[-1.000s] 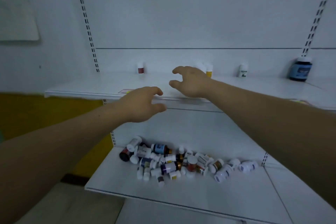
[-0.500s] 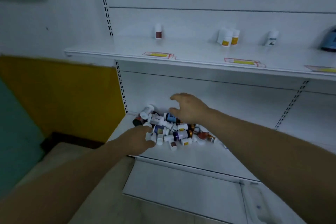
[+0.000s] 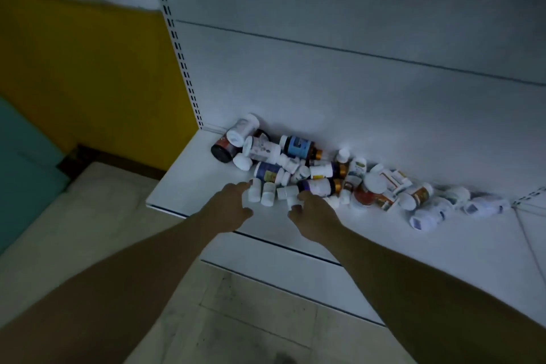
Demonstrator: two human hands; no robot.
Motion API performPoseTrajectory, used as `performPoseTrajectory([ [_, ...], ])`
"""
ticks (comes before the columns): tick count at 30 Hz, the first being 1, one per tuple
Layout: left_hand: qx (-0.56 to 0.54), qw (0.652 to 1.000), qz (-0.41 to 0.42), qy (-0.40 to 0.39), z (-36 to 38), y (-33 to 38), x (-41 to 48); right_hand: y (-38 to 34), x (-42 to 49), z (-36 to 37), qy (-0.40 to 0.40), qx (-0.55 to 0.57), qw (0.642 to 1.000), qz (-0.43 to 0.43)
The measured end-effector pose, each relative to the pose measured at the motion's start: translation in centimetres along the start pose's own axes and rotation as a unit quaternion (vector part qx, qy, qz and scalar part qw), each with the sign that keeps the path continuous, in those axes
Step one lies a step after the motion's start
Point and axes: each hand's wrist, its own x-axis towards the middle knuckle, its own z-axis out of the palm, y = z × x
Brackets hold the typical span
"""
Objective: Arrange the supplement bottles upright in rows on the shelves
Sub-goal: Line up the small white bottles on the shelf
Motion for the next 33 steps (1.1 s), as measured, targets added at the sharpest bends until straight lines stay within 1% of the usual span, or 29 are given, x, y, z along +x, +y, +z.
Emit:
performPoseTrajectory([
  [2, -0.004, 1.000, 0.016, 0.005, 1.2, -0.7, 2.6, 0.8, 1.2, 2.2, 0.010, 0.033, 0.999, 0.036],
  [5, 0.081, 0.995, 0.047, -0.016, 2.5, -2.1, 5.7, 1.7, 2.4, 4.5, 0.061, 0.086, 0.991, 0.088],
  [7, 0.129, 0.989, 0.070, -0.032, 3.2, -3.0, 6.5, 1.9, 2.5, 5.1, 0.089, 0.127, 0.982, 0.107],
  [8, 0.142, 0.987, 0.078, -0.021, 3.3, -3.4, 6.6, 1.9, 2.5, 5.3, 0.098, 0.148, 0.977, 0.115],
  [11, 0.177, 0.975, 0.107, 0.075, 3.2, -4.4, 6.9, 1.9, 1.6, 5.2, 0.104, 0.206, 0.961, 0.151],
  [12, 0.185, 0.970, 0.126, 0.090, 3.0, -4.6, 7.1, 1.8, 1.1, 5.2, 0.104, 0.227, 0.954, 0.163],
  [16, 0.202, 0.956, 0.206, 0.062, 2.7, -4.3, 8.0, 1.1, -1.1, 5.3, 0.138, 0.344, 0.911, 0.182],
  [18, 0.251, 0.936, 0.237, 0.062, 2.6, -4.2, 8.3, 0.7, -2.1, 5.5, 0.142, 0.376, 0.897, 0.182],
  [19, 0.280, 0.928, 0.240, 0.058, 2.5, -4.3, 8.2, 0.3, -2.6, 5.5, 0.138, 0.385, 0.894, 0.184],
  [20, 0.286, 0.928, 0.231, 0.055, 2.5, -4.4, 8.0, -0.2, -3.0, 5.4, 0.134, 0.398, 0.889, 0.184],
  [21, 0.256, 0.942, 0.212, 0.056, 2.4, -4.4, 7.5, -0.7, -3.5, 5.2, 0.131, 0.420, 0.879, 0.181],
  [22, 0.173, 0.967, 0.181, 0.058, 2.2, -4.3, 6.7, -1.4, -4.1, 4.9, 0.130, 0.447, 0.867, 0.176],
  [23, 0.047, 0.988, 0.135, 0.055, 1.8, -4.0, 5.6, -2.1, -4.8, 4.4, 0.130, 0.473, 0.856, 0.165],
  [24, -0.093, 0.992, 0.080, 0.036, 1.0, -3.4, 4.1, -3.0, -5.6, 3.6, 0.127, 0.494, 0.847, 0.150],
  [25, -0.228, 0.973, 0.035, 0.001, 0.1, -2.7, 2.2, -4.1, -6.5, 2.8, 0.124, 0.512, 0.839, 0.137],
  [26, -0.350, 0.936, 0.010, -0.028, -1.0, -2.1, 0.2, -5.2, -7.6, 1.8, 0.122, 0.533, 0.828, 0.125],
  [27, -0.456, 0.889, 0.000, -0.047, -2.2, -1.5, -1.8, -6.4, -8.6, 0.8, 0.120, 0.560, 0.812, 0.114],
  [28, -0.547, 0.835, -0.003, -0.066, -3.6, -1.0, -3.8, -7.5, -9.6, -0.2, 0.116, 0.592, 0.791, 0.101],
  [29, -0.615, 0.784, 0.003, -0.084, -5.2, -0.4, -5.9, -8.7, -10.7, -1.2, 0.111, 0.624, 0.769, 0.084],
  [30, -0.658, 0.746, 0.019, -0.097, -6.8, 0.2, -7.8, -9.9, -11.8, -2.2, 0.107, 0.650, 0.750, 0.059],
  [31, -0.687, 0.718, 0.040, -0.107, -8.5, 0.8, -9.7, -11.2, -13.0, -3.1, 0.104, 0.669, 0.735, 0.031],
  [33, -0.721, 0.678, 0.080, -0.118, -11.5, 2.0, -13.3, -13.9, -15.2, -4.8, 0.099, 0.692, 0.714, -0.030],
])
